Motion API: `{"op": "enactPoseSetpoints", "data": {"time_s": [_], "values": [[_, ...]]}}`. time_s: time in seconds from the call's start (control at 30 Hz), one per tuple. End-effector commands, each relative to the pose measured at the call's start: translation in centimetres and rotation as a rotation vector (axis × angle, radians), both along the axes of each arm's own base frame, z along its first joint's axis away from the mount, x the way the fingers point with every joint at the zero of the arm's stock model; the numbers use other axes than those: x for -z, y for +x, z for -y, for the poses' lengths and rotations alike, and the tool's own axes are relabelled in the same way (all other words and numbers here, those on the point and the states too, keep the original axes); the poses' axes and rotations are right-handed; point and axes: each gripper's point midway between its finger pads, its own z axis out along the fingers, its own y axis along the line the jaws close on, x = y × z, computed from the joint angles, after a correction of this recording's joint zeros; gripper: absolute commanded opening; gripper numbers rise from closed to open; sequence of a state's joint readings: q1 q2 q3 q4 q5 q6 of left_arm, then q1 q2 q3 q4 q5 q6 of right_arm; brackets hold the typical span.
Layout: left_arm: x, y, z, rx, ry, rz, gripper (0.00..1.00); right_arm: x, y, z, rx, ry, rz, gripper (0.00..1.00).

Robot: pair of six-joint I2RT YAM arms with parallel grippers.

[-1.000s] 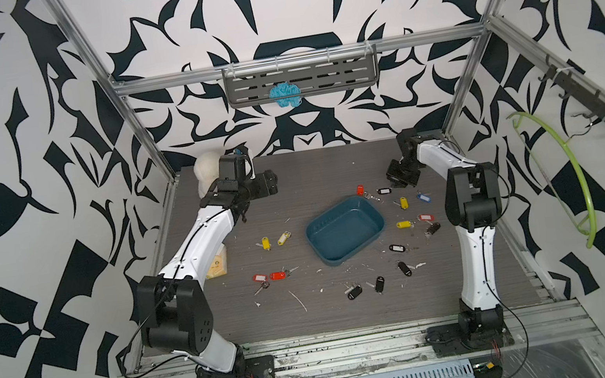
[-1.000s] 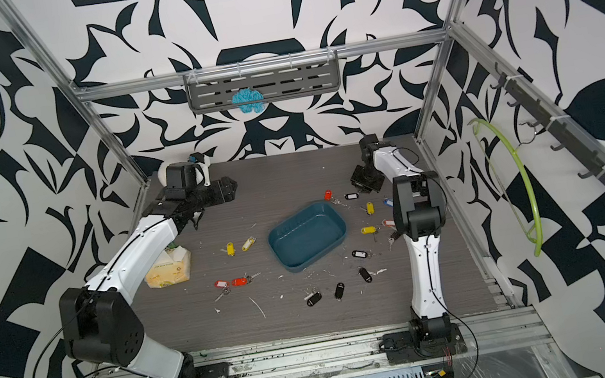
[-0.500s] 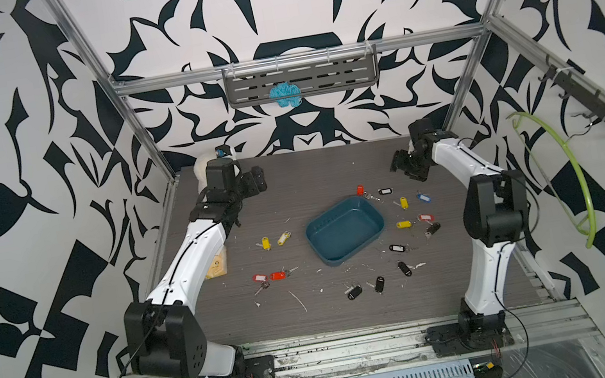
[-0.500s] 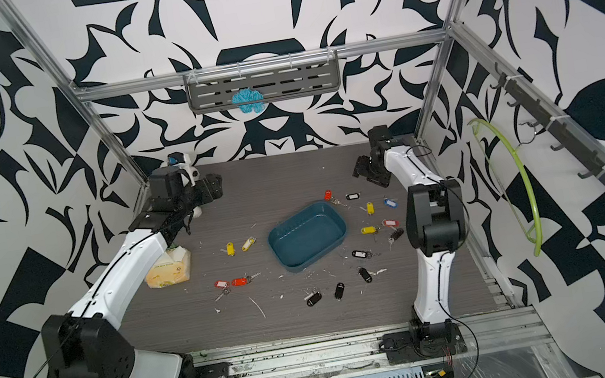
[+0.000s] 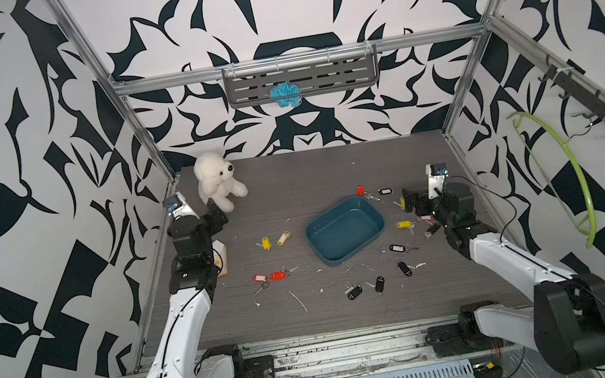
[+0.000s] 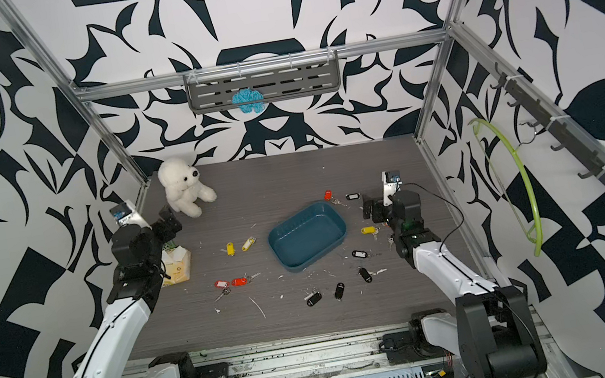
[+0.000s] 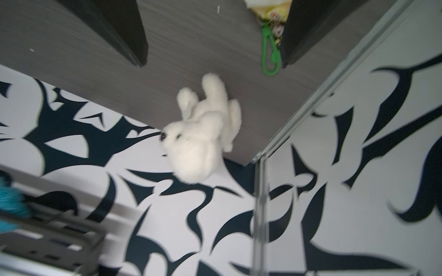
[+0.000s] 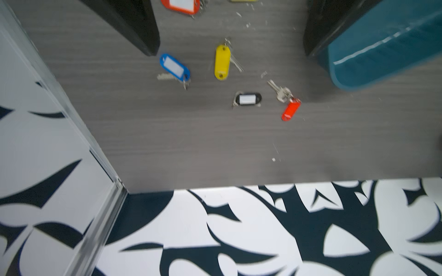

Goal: Take the keys out of the storage box
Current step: Reset both arms

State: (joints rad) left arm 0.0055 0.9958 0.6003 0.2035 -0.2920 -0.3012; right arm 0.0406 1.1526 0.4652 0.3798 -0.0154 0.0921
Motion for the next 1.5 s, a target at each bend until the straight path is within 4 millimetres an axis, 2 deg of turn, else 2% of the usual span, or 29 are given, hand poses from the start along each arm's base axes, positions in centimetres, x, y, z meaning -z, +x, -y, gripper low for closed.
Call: {"op": "enactPoseSetpoints", "data": {"time_s": [0.0,0.1,0.2,0.33,0.37,0.47,0.6,0.7,0.83,0.9,0.97,1.07,1.13,1.47], "values": [[2.6,-0.4,-0.3,-0.010,-0.015,-0.035,1.00,-0.8,0.0,0.9,0.037,-0.045,0.107,1.00],[6.0,-0.4,-0.7,-0.014,0.039,-0.123,0.99,2.1,-0.7,1.9,0.086,-0.073,0.069,1.00],[8.4,0.4,-0.1,0.054,0.083,-0.165,0.99,3.9,-0.7,2.1,0.099,-0.077,0.067,1.00],[10.3,1.7,1.3,0.173,0.100,-0.173,0.99,4.3,0.7,1.6,0.059,-0.100,0.082,1.00],[11.3,2.1,1.7,0.210,0.087,-0.178,0.99,5.0,0.9,1.8,0.064,-0.095,0.075,1.00],[12.4,3.2,2.0,0.239,0.057,-0.171,0.99,6.7,1.3,1.7,0.056,-0.102,0.063,1.00],[13.1,4.2,2.9,0.306,0.048,-0.165,0.99,7.0,1.5,1.8,0.057,-0.109,0.042,1.00],[13.2,3.9,2.9,0.310,0.051,-0.149,0.99,7.0,1.5,1.9,0.066,-0.110,0.041,1.00],[13.5,4.2,4.1,0.373,0.055,-0.134,0.99,7.1,1.7,2.0,0.072,-0.111,0.027,1.00],[14.4,3.4,4.9,0.399,0.094,-0.118,0.99,7.2,1.8,2.0,0.073,-0.110,0.023,1.00],[14.1,3.7,5.2,0.419,0.095,-0.080,0.99,7.4,2.0,2.4,0.095,-0.112,0.008,1.00],[14.4,3.7,5.3,0.412,0.110,-0.105,0.99,7.5,2.1,3.1,0.141,-0.114,-0.009,1.00],[14.3,3.7,4.5,0.337,0.125,-0.119,0.99,7.4,1.9,3.1,0.142,-0.114,-0.004,1.00],[14.3,3.6,4.8,0.335,0.159,-0.125,0.99,7.2,1.9,3.1,0.144,-0.113,0.004,1.00]]}}
